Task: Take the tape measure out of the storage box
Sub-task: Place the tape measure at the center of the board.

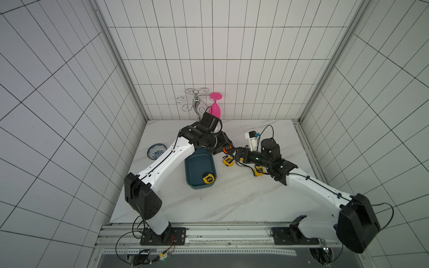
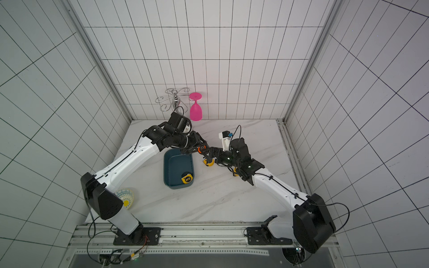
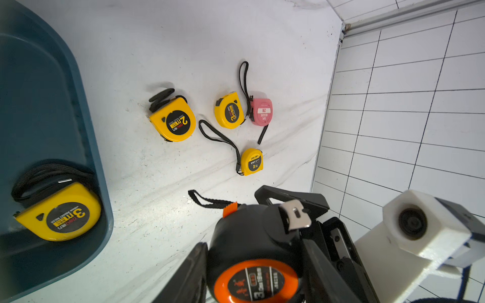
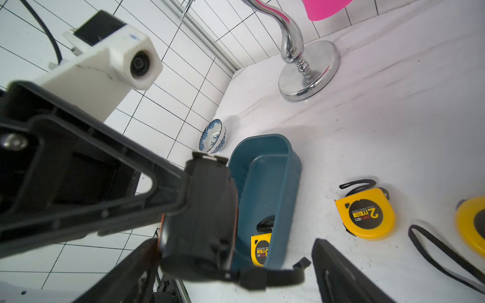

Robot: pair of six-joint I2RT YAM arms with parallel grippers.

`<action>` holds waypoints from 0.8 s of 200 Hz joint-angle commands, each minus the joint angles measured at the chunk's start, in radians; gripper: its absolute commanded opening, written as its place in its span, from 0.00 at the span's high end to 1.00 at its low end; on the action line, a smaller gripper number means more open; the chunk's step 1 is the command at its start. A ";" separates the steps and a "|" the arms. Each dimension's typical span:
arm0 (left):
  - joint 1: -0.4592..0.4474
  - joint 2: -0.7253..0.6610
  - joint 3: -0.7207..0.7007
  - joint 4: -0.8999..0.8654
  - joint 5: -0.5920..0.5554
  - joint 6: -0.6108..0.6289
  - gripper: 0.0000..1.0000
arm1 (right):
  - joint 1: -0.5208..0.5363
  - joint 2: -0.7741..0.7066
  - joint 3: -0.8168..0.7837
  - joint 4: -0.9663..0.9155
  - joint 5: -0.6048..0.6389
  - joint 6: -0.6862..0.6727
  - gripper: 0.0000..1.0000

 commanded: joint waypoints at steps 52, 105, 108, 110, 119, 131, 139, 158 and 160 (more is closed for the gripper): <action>-0.010 0.002 -0.023 0.070 0.068 -0.020 1.00 | 0.013 0.013 0.013 0.083 -0.009 0.002 0.38; -0.010 0.009 -0.036 0.068 0.062 -0.006 1.00 | 0.012 0.000 -0.013 0.063 0.014 0.011 0.64; -0.011 0.010 -0.036 0.068 0.060 -0.003 0.97 | 0.012 -0.001 -0.016 0.061 0.016 0.012 0.64; -0.009 0.009 -0.036 0.066 0.059 -0.001 0.94 | 0.012 -0.002 -0.018 0.059 0.016 0.013 0.65; -0.008 0.008 -0.036 0.059 0.050 0.012 0.73 | 0.009 -0.005 -0.030 0.056 0.020 0.017 0.65; 0.000 0.007 -0.041 0.042 0.030 0.031 0.49 | 0.000 -0.005 -0.052 0.058 0.020 0.032 0.67; 0.008 0.003 -0.048 0.030 0.016 0.045 0.39 | -0.009 -0.003 -0.067 0.057 0.015 0.046 0.67; 0.036 -0.017 -0.084 0.017 -0.004 0.071 0.22 | -0.039 0.021 -0.102 0.075 -0.023 0.090 0.67; 0.040 -0.020 -0.089 0.016 -0.006 0.073 0.20 | -0.043 0.027 -0.106 0.079 -0.030 0.096 0.67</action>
